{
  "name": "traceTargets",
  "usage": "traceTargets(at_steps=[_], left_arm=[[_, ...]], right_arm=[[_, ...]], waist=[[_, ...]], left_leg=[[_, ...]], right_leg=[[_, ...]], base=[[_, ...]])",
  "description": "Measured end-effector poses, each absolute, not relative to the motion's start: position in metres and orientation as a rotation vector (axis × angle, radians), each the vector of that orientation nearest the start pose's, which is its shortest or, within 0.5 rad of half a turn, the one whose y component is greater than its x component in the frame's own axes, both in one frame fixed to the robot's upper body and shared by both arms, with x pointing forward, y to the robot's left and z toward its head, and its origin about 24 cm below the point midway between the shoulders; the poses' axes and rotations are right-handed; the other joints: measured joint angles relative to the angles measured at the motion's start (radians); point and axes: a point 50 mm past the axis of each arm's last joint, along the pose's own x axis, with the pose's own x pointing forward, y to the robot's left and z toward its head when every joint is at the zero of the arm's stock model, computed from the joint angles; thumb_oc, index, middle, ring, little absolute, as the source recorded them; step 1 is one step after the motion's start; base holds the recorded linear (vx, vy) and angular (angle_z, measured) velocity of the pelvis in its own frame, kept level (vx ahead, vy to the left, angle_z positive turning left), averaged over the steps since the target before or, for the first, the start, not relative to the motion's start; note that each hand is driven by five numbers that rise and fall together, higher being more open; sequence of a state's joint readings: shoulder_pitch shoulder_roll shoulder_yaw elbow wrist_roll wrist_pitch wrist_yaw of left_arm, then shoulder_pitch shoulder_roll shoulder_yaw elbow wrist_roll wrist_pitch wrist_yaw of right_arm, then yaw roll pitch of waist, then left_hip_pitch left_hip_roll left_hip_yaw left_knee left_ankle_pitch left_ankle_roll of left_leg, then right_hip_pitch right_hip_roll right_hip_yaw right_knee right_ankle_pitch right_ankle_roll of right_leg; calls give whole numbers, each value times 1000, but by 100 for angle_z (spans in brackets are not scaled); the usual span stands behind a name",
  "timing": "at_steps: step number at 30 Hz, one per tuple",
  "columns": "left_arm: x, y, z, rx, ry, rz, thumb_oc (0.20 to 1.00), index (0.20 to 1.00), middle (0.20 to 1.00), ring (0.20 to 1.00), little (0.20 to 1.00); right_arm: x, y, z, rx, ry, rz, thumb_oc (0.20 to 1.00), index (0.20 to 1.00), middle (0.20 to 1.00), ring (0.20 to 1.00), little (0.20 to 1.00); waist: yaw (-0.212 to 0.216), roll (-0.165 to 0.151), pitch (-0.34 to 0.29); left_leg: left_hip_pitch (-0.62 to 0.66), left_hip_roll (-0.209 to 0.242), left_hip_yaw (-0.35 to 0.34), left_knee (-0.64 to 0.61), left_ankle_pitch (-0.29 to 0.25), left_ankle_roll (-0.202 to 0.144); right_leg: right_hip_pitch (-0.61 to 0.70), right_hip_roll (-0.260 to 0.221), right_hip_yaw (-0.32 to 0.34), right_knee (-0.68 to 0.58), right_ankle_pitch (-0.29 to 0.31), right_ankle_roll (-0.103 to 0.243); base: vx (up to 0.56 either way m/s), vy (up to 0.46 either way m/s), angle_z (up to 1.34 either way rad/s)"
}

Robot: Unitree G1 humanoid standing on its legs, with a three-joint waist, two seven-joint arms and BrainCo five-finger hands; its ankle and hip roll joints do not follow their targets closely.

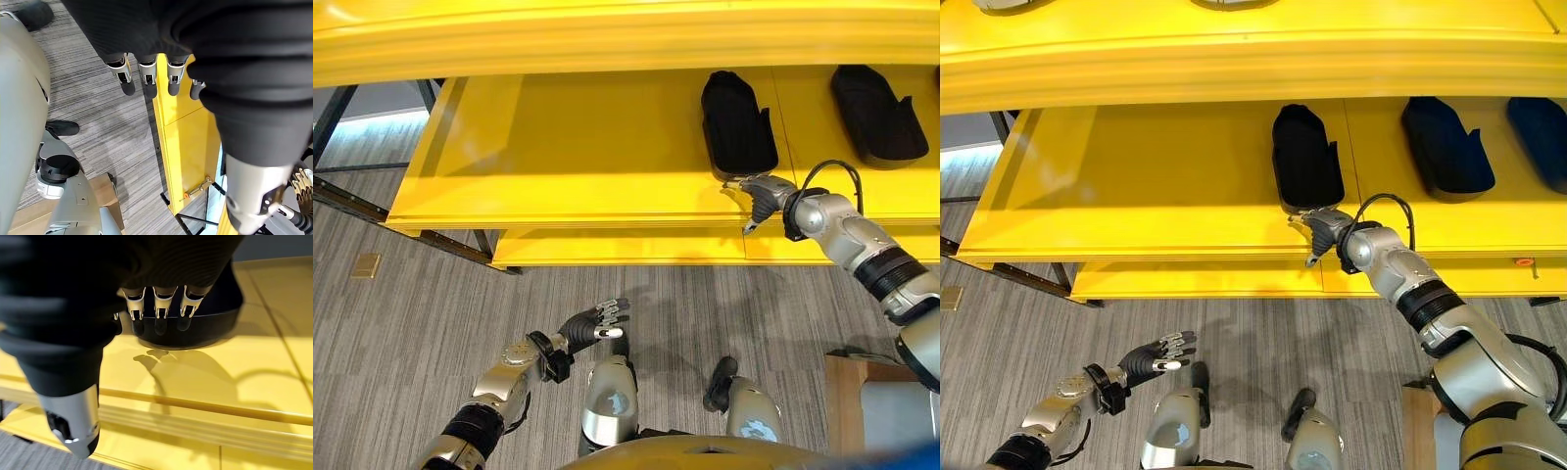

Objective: Move parts from the plastic box to the shelf.

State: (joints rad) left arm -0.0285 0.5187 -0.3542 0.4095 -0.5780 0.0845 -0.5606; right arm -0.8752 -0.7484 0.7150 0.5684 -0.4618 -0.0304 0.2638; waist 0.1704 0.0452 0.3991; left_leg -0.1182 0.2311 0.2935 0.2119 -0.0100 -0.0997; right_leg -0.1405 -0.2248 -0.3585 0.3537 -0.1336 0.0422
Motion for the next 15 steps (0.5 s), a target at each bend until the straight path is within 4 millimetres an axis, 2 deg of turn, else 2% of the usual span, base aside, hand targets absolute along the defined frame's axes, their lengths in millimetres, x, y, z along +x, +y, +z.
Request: traceTargets(at_steps=[4,15], left_arm=[[216,193,-43,-139,570,-641,1000,1000,1000,1000,1000],[219,193,-41,-135,559,-644,1000,1000,1000,1000,1000]], right_arm=[[375,-191,140,-1557,34,474,1000,1000,1000,1000,1000],[374,-191,137,-1559,82,521,1000,1000,1000,1000,1000]], waist=[[0,-2,23],[-12,-3,24]], left_leg=[[-7,1,0,2,0,-1],[-5,1,2,5,0,-1]], right_leg=[[-10,-1,1,12,-1,-1],[-10,-1,2,13,0,-1]], base=[[0,0,0],[-6,-1,0]])
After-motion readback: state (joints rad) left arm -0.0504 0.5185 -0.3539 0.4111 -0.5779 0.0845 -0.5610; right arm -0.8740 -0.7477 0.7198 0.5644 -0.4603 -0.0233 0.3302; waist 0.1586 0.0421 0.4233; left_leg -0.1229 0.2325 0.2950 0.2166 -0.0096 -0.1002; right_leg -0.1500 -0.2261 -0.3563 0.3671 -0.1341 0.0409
